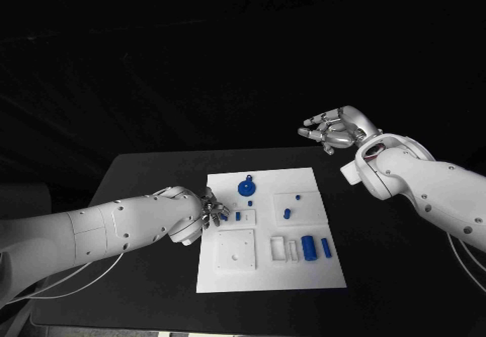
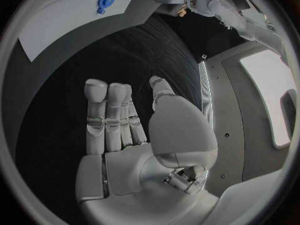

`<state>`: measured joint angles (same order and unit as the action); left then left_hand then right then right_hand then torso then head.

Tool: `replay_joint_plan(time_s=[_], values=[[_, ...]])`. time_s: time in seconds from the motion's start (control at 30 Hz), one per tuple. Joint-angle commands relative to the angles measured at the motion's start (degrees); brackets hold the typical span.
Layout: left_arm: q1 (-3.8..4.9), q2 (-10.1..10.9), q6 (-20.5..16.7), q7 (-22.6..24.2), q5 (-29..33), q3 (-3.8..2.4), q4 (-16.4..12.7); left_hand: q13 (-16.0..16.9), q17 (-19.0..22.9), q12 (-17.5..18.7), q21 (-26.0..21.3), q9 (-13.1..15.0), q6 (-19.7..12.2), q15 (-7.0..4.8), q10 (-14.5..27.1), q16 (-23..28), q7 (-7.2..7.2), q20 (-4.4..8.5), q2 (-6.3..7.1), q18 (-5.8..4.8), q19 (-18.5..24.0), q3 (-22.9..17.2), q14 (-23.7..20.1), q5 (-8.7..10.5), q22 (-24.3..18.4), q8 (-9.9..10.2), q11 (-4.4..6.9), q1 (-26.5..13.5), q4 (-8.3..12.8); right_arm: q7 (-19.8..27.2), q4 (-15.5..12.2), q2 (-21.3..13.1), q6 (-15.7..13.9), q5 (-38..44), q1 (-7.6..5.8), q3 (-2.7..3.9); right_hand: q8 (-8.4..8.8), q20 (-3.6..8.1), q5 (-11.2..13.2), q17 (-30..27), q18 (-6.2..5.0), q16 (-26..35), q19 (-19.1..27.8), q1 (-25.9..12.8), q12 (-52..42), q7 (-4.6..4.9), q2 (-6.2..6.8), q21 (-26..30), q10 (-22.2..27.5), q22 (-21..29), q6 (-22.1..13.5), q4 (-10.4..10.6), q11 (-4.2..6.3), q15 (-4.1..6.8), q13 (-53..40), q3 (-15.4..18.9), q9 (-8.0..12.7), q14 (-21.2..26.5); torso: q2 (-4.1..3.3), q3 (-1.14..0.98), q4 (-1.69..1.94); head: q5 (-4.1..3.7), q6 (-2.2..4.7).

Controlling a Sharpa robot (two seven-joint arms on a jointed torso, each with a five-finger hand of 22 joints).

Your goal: Assemble the parts on the task board

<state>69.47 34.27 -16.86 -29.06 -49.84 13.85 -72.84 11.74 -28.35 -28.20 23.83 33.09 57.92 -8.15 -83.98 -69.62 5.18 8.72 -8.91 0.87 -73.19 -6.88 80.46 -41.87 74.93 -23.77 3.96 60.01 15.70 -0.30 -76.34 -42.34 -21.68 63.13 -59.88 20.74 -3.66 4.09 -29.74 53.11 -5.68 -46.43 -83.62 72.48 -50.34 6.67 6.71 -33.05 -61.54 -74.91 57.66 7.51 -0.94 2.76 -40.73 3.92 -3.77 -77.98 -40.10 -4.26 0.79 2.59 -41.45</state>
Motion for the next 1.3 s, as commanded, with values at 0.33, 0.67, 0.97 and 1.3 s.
replay_joint_plan(time_s=[0.33, 0.67, 0.97, 1.3], values=[[-0.14, -0.23, 1.93, -0.29, -1.06, -0.02, 0.16, -0.17, -0.17, -0.32, 0.30, 1.92, 6.42, 0.04, -2.76, 0.41, -6.03, 0.41, -0.30, -0.57, 0.18, -0.31, 0.13, -0.12, 1.00, 0.20, 0.12, 0.26, 0.02, 0.65, 0.01, 0.04, 0.68, 0.06, 0.07, 0.03, 0.06, 0.08, -0.38, 0.03, -0.07, -0.21, -0.34, -0.16, -0.34, -0.13, -0.59, -0.21, -0.11, -3.91, 0.29, -0.06, 0.10, 0.31, -0.05, -0.14, 0.07, -0.12, -0.03, -0.01, -0.04, 0.02, 0.02], [-0.28, -0.42, 2.00, -0.32, -1.93, -0.02, 0.68, -0.22, -0.18, -0.27, 0.30, 1.75, 6.45, 0.06, -2.76, 0.47, -6.01, 0.39, -0.32, -0.56, 0.21, -0.25, 0.11, 0.11, 0.99, 0.34, 0.09, 0.33, -0.03, 0.69, 0.00, 0.02, 0.70, 0.06, 0.09, 0.03, 0.06, 0.08, -0.38, 0.03, -0.07, -0.21, -0.34, -0.16, -0.34, -0.13, -0.59, -0.21, -0.11, -3.91, 0.29, -0.06, 0.10, 0.31, -0.05, -0.14, 0.07, -0.12, -0.02, 0.01, -0.04, -0.01, -0.04], [-0.40, -0.18, -0.14, 0.58, -2.58, -0.03, 0.11, -0.15, -0.30, -0.63, 0.37, 1.57, 6.73, 0.03, -2.80, 0.37, -6.05, 0.40, -0.22, -0.48, 0.09, -0.28, 0.27, -0.46, 0.99, 0.35, 0.14, 0.62, 0.16, 0.75, 0.07, 0.09, 0.71, 0.06, 0.12, 0.03, 0.06, 0.09, -0.40, 0.02, -0.08, -0.21, -0.39, -0.22, -0.34, -0.14, -0.67, -0.26, -0.17, -3.91, 0.33, -0.09, 0.12, 0.32, -0.06, -0.10, 0.07, -0.18, -0.07, 0.01, -0.11, -0.09, -0.09], [-0.69, 1.64, -5.18, 3.62, -3.08, -0.05, -2.59, -0.20, -0.38, -0.82, 0.45, 1.56, 6.91, 0.00, -2.81, 0.40, -6.09, 0.43, 0.02, -0.42, -0.03, -0.44, 0.35, -1.23, 0.99, 0.26, 0.17, 0.67, 0.27, 0.79, 0.11, -0.01, 0.69, 0.06, 0.20, 0.03, 0.06, 0.09, -0.41, 0.02, -0.08, -0.21, -0.39, -0.24, -0.34, -0.14, -0.67, -0.26, -0.17, -3.91, 0.33, -0.09, 0.12, 0.32, -0.06, -0.10, 0.07, -0.19, -0.01, 0.02, -0.02, -0.30, -0.24]])
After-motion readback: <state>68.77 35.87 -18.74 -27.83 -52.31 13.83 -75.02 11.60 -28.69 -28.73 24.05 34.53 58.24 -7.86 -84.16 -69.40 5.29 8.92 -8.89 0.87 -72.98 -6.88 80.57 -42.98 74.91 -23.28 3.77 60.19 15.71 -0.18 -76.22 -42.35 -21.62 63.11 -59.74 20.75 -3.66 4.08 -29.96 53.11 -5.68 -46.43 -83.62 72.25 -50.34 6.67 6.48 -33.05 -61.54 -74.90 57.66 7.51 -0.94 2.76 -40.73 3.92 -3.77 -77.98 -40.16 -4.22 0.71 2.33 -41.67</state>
